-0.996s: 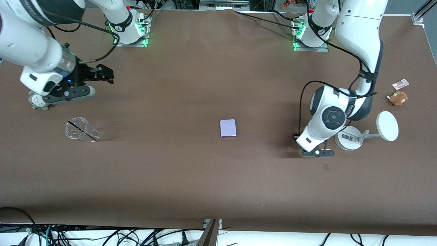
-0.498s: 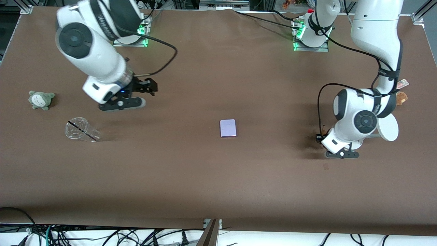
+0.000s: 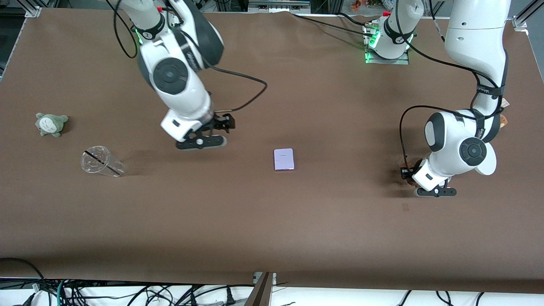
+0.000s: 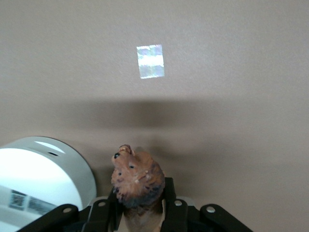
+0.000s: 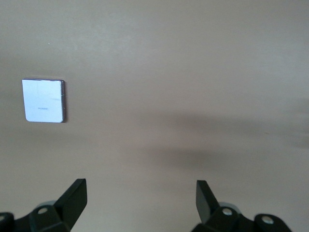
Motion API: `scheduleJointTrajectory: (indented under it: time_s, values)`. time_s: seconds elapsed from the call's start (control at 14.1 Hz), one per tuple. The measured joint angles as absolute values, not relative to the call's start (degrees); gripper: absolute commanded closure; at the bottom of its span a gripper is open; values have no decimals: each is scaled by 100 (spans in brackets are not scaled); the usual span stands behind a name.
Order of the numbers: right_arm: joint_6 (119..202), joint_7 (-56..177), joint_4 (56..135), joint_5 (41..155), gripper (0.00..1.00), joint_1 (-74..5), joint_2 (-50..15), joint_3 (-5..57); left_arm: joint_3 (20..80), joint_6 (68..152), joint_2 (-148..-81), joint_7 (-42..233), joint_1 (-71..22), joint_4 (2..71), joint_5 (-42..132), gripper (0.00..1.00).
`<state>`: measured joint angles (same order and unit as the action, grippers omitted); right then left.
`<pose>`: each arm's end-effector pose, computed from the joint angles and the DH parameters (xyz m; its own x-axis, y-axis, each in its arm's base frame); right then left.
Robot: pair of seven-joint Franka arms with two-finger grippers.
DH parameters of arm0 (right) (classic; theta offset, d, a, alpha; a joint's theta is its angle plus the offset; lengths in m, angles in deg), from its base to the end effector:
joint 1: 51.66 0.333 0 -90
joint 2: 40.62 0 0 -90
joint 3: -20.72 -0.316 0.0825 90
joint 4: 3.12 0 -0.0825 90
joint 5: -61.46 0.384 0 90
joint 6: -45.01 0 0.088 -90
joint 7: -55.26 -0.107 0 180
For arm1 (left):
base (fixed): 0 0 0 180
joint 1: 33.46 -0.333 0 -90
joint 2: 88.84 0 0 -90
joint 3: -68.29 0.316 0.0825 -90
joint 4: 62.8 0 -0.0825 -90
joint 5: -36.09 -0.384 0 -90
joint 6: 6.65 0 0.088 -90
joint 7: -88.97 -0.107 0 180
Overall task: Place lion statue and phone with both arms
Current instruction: 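Carry the lion toward the lamp while the right gripper reaches the phone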
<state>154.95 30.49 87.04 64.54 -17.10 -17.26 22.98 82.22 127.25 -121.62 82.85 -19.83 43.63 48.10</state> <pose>0.5602 0.3624 0.4007 0.9910 0.1139 -0.0707 0.1139 -0.9935 -0.0044 0.6335 -0.0079 0.2119 0.9975 0.0163 -0.0682 0.0175 -0.9997 0.0168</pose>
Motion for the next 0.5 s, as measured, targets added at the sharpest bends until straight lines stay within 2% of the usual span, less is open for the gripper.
scheduleJointTrajectory:
  time_s: [0.28,0.5]
  values:
    - [15680,2764,8205,6454,0,-1483,-1049,2299,8222,12804,-12216,8262,-1984,4420,4859,100]
    - [15929,2621,8110,6489,0,-1388,-777,2298,8210,13048,-12274,8256,-1975,4536,4859,100]
